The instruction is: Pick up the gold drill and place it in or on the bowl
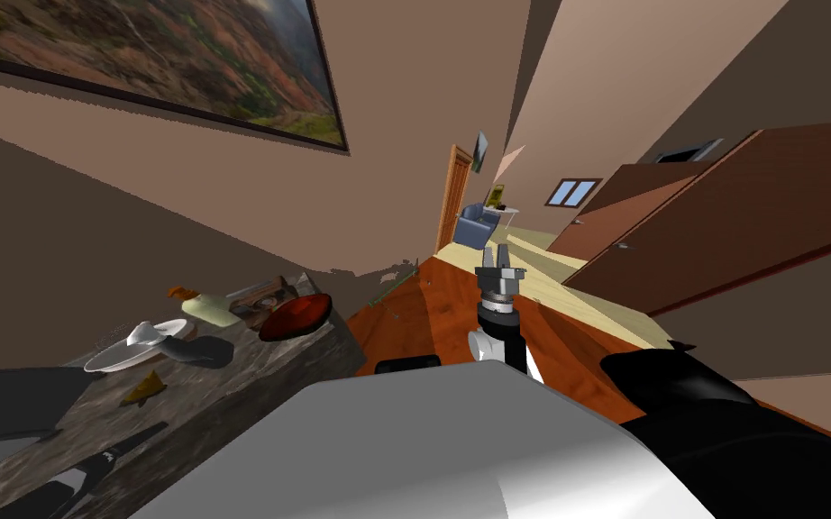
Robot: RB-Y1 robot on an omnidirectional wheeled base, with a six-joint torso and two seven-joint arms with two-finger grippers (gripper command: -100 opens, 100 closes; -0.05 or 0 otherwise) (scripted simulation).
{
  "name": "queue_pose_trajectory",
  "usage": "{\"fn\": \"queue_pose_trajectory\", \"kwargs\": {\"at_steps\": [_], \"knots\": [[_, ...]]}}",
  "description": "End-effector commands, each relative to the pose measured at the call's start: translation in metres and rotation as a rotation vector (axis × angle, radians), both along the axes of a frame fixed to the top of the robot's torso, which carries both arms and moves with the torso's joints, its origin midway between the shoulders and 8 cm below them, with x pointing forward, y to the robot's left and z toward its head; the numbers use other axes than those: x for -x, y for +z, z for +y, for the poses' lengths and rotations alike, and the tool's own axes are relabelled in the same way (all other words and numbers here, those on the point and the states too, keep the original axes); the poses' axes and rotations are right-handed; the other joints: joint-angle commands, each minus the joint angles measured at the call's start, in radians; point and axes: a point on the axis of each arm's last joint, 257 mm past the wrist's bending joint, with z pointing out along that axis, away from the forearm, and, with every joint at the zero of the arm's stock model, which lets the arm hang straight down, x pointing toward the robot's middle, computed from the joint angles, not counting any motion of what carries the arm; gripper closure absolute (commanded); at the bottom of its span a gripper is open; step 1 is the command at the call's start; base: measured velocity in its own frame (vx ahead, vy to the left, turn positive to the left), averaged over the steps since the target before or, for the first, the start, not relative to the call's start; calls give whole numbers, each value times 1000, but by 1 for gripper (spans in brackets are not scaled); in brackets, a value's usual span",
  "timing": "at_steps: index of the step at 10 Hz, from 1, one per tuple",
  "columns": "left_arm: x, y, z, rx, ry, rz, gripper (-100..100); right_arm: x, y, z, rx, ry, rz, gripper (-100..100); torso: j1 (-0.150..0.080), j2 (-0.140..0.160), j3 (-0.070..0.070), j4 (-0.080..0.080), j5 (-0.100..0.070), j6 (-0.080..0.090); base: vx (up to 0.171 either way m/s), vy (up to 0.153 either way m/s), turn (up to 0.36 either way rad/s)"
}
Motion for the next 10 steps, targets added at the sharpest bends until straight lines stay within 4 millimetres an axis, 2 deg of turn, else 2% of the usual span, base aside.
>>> {"fn": "queue_pose_trajectory", "kwargs": {"at_steps": [1, 4, 7, 8, 9, 10], "knots": [[14, 2, 15, -27, 35, 53, -100, 0, 0, 0, 0, 0, 0, 0, 0, 0, 0, 0, 0, 0, 72, 39, -140], [40, 5, 40, -71, 98, 132, -100, 0, 0, 0, 0, 0, 0, 0, 5, -1, -1, 0, 1, 0, 80, 100, -193], [45, 6, 50, -88, 130, 148, -100, 0, 0, 0, 0, 0, 0, 0, 11, -3, -2, -1, 3, 0, 82, 190, -123], [43, 6, 49, -85, 123, 146, -100, 0, 0, 0, 0, 0, 0, 0, 11, -1, -1, 0, 3, -1, 19, 85, -24], [43, 6, 49, -86, 125, 146, 0, 0, 0, 0, 0, 0, 0, 0, 5, 1, 0, 0, 2, -1, 5, 17, -2], [51, -1, 48, -88, 133, 146, -100, 0, 0, 0, 0, 0, 0, 0, 1, 2, 1, 1, 1, -1, 24, 28, -59]]}}
